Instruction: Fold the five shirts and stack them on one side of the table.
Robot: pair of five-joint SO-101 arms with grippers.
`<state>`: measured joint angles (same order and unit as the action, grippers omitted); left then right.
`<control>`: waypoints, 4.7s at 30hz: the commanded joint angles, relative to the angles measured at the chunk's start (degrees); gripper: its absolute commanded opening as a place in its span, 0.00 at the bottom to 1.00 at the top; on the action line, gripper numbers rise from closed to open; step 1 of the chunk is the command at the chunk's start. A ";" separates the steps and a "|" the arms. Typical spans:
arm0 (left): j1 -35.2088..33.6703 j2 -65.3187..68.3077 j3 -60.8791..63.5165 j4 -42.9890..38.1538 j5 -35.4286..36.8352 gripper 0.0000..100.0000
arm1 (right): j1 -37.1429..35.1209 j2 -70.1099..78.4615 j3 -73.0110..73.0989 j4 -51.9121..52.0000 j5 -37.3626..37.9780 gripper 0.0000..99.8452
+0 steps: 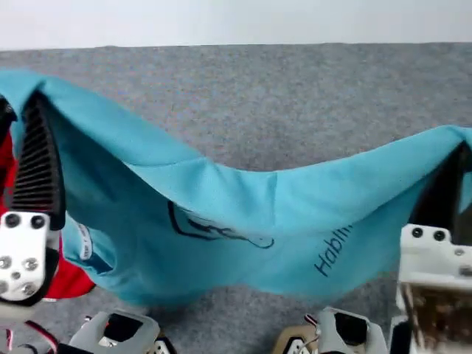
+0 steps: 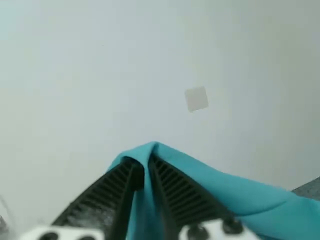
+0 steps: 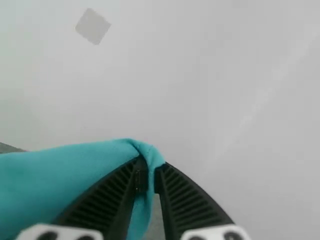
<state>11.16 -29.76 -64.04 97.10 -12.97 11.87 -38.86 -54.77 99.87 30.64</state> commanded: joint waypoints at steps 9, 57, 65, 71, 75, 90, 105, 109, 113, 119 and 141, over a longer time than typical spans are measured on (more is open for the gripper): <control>0.09 3.69 19.38 3.25 0.79 0.00 | 0.57 8.31 13.71 -0.40 -1.05 0.01; -13.36 39.30 68.97 -96.79 -1.41 0.00 | -3.82 47.08 50.37 -78.55 -5.89 0.01; -13.36 50.55 59.38 -96.79 -1.32 0.00 | -6.11 59.65 37.54 -79.34 -5.89 0.01; -13.36 51.60 59.47 -94.24 -1.32 0.00 | -6.20 63.52 32.18 -75.91 -5.89 0.01; -12.75 50.99 59.38 -86.15 -1.32 0.00 | -6.81 63.43 31.91 -68.97 -5.80 0.01; -9.14 46.51 55.34 -38.77 -1.76 0.00 | -8.66 59.30 31.91 -36.79 1.85 0.01; -9.67 42.73 53.41 -5.27 -17.93 0.00 | -6.99 55.52 32.09 -7.52 10.73 0.01; -11.96 42.73 53.49 -2.37 -18.46 0.00 | -5.14 55.60 33.41 -2.51 13.54 0.01; -13.01 43.16 53.76 2.73 -24.35 0.00 | -4.18 55.60 35.96 0.31 15.38 0.01; -12.75 42.81 58.51 2.11 -25.49 0.00 | -3.56 55.60 41.14 -1.10 16.00 0.01; -11.34 42.55 59.30 1.32 -26.81 0.14 | -3.56 51.03 43.96 0.31 16.18 0.21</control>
<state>-1.32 16.66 -2.86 98.59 -38.20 7.74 17.85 -8.26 99.25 46.29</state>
